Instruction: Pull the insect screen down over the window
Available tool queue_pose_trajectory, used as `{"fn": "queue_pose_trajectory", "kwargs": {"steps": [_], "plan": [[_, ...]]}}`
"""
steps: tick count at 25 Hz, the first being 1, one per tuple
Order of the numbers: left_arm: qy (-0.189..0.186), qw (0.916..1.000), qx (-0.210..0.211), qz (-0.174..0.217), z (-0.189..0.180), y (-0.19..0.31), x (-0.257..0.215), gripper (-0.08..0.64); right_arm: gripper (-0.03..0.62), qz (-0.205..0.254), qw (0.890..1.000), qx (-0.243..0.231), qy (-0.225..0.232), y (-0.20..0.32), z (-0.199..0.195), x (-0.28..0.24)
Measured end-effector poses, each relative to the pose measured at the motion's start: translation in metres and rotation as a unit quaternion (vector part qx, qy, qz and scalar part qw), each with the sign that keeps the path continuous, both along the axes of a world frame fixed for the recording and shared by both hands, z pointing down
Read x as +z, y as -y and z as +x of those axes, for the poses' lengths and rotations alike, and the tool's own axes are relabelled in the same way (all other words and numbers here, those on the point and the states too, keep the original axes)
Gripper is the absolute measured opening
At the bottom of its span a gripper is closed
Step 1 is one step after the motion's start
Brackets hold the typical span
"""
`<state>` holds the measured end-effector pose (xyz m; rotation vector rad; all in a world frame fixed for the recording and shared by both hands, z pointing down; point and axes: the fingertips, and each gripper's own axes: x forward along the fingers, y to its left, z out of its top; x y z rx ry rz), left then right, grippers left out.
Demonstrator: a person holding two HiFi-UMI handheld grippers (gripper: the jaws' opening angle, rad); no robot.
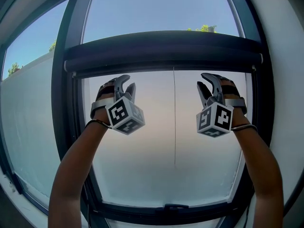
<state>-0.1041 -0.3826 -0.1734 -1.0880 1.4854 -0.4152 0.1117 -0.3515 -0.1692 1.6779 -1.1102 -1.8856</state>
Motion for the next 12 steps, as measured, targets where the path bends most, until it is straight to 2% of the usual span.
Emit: {"fn": "queue_pose_trajectory", "kwargs": {"steps": [1,6,9,12], "plan": [[0.009,0.9999,-0.009,0.000,-0.001,0.001,0.000,0.137,0.111,-0.003,1.000,0.003,0.000,0.001,0.002,-0.002],[0.048,0.9973,-0.053,0.014,0.000,0.004,-0.008,0.249,0.146,-0.008,0.999,0.031,-0.004,0.009,0.011,-0.018],[0.066,0.9941,-0.085,0.009,0.002,0.010,-0.010,0.279,0.170,-0.009,0.999,0.049,-0.006,0.011,0.016,-0.027],[0.066,0.9893,-0.130,-0.001,-0.008,0.018,-0.017,0.288,0.184,-0.018,0.997,0.072,-0.016,0.018,0.018,-0.035]]}}
